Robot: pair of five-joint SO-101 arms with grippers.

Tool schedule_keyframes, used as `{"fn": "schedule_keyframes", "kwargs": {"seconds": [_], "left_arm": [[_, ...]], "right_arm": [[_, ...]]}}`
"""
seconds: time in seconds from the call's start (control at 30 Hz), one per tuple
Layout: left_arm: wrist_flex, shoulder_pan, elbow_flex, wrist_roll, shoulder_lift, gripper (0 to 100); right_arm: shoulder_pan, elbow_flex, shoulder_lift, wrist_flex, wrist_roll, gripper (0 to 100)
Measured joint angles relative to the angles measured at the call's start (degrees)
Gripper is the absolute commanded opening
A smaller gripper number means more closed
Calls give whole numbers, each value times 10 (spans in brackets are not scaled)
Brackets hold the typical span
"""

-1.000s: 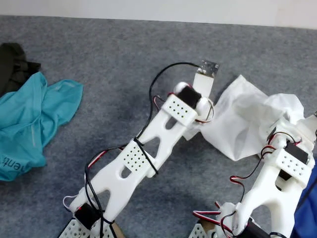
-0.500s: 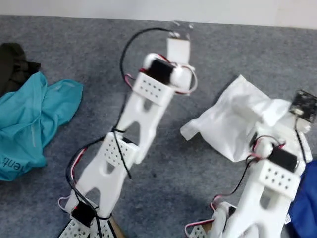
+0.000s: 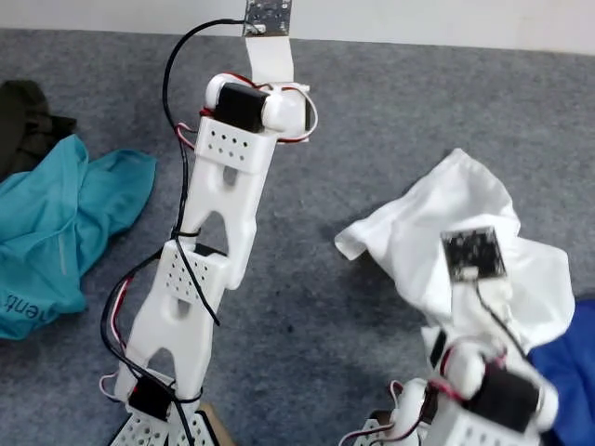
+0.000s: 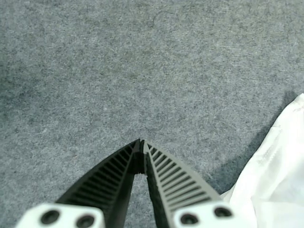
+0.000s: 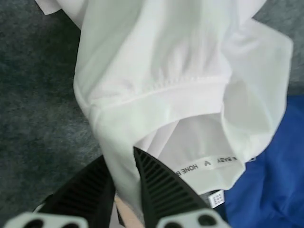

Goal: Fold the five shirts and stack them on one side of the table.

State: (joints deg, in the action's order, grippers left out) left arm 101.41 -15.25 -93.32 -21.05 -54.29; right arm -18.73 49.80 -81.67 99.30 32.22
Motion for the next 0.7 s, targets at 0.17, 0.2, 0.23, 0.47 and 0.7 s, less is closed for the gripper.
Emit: {"fn": "schedule_keyframes", "kwargs": {"seconds": [0.17, 0.2, 0.23, 0.47, 0.7], "left_arm": [[0, 0, 0, 0, 0, 7], [0, 1, 0, 0, 0, 8], [0, 1, 0, 0, 0, 8], [-15, -33, 0, 0, -29, 117], [-67, -109, -2, 0, -151, 340]], "right_arm": [[-88, 83, -115, -37, 48, 5], [-118, 103, -131, -55, 49, 5], [-149, 119, -142, -81, 47, 5], [-309, 156, -153, -206, -25, 5], [-296, 158, -153, -214, -27, 9]]}}
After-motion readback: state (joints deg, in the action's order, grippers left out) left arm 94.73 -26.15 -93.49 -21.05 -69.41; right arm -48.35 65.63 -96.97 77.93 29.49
